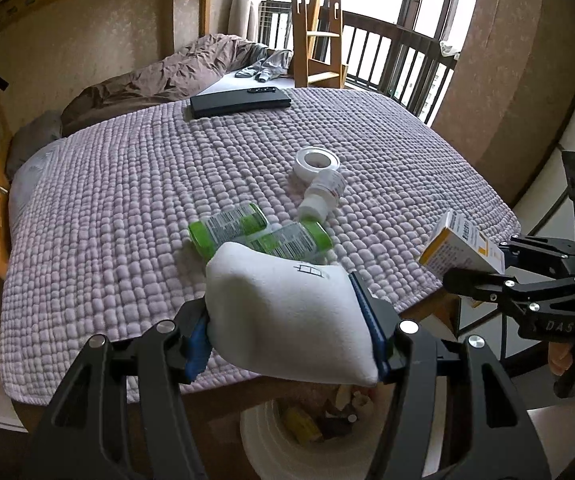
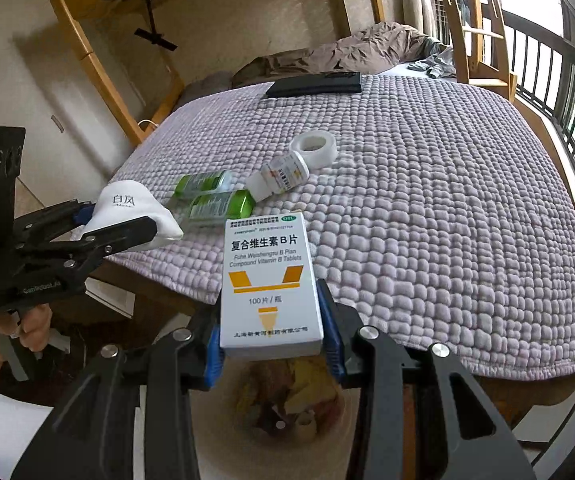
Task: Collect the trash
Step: 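Carry the white mask and medicine box with both tools over the white bin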
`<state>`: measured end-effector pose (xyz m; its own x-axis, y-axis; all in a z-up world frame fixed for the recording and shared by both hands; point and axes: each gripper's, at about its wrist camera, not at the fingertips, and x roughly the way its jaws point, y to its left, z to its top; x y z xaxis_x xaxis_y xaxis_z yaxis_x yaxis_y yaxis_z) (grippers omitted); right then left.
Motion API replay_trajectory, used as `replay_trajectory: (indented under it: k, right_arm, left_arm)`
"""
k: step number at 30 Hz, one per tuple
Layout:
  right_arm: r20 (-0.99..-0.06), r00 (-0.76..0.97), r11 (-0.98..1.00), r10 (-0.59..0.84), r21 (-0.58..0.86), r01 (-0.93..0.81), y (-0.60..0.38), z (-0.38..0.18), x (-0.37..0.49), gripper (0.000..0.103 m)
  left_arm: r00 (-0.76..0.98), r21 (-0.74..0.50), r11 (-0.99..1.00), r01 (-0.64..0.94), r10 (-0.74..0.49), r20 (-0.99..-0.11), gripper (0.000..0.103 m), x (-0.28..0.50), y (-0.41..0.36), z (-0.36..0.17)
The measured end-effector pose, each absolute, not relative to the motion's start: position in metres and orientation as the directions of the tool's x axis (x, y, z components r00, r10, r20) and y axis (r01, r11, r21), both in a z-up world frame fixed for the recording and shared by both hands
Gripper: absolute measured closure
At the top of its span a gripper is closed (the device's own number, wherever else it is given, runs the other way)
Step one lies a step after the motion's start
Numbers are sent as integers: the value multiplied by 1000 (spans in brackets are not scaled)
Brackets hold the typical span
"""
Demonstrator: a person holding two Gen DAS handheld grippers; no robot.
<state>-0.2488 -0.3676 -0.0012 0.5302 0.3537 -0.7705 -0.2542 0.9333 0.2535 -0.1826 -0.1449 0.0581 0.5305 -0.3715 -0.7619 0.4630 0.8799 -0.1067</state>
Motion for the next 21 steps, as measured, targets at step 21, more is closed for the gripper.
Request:
replay_trajectory:
  k: [21]
  right_arm:
    - [-777, 490, 914, 395, 278, -296, -359, -2, -279, 64]
  left_arm:
    - [479, -120, 863, 491, -382, -790, 42, -221, -146, 49]
